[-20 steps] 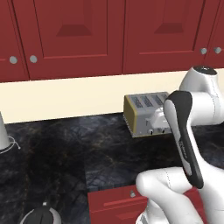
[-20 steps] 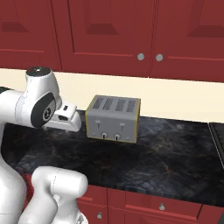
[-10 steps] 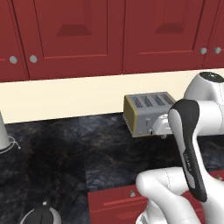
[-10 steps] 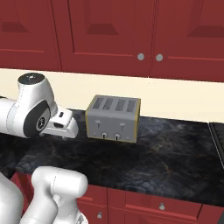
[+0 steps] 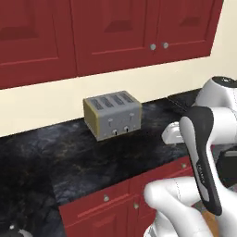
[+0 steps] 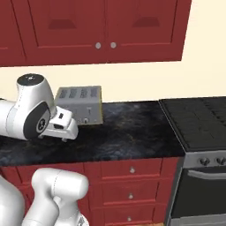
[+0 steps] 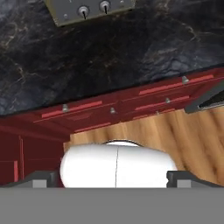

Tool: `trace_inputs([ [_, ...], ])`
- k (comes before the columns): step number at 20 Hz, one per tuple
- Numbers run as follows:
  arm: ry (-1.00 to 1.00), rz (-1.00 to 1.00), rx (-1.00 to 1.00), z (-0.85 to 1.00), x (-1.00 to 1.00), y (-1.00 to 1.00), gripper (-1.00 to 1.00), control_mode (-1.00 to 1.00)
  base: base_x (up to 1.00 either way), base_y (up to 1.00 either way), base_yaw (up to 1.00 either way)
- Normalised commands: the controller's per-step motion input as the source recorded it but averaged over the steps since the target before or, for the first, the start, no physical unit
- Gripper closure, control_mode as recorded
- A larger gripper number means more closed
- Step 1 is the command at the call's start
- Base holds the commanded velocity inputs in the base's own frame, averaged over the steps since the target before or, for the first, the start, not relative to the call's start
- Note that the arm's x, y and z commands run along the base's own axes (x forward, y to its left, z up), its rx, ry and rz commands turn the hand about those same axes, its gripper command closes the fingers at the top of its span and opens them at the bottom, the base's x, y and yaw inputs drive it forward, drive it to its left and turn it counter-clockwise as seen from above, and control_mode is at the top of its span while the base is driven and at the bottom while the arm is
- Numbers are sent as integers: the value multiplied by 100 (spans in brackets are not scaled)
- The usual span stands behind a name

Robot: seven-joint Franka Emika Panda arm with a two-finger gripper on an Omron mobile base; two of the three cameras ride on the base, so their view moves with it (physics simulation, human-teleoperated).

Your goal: Navigate to the microwave.

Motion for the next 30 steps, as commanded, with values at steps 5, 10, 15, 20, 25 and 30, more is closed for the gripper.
trace_inputs([
  [5,0,0,0,0,0,0,-100,100,0,-35,-82],
  [10,0,0,0,0,0,0,-100,100,0,-29,-82],
  [15,0,0,0,0,0,0,-100,100,6,-27,-79],
  [20,0,0,0,0,0,0,-100,100,18,-24,-75],
  [25,0,0,0,0,0,0,-100,100,20,-18,-74],
  [30,0,0,0,0,0,0,-100,100,15,-12,-77],
])
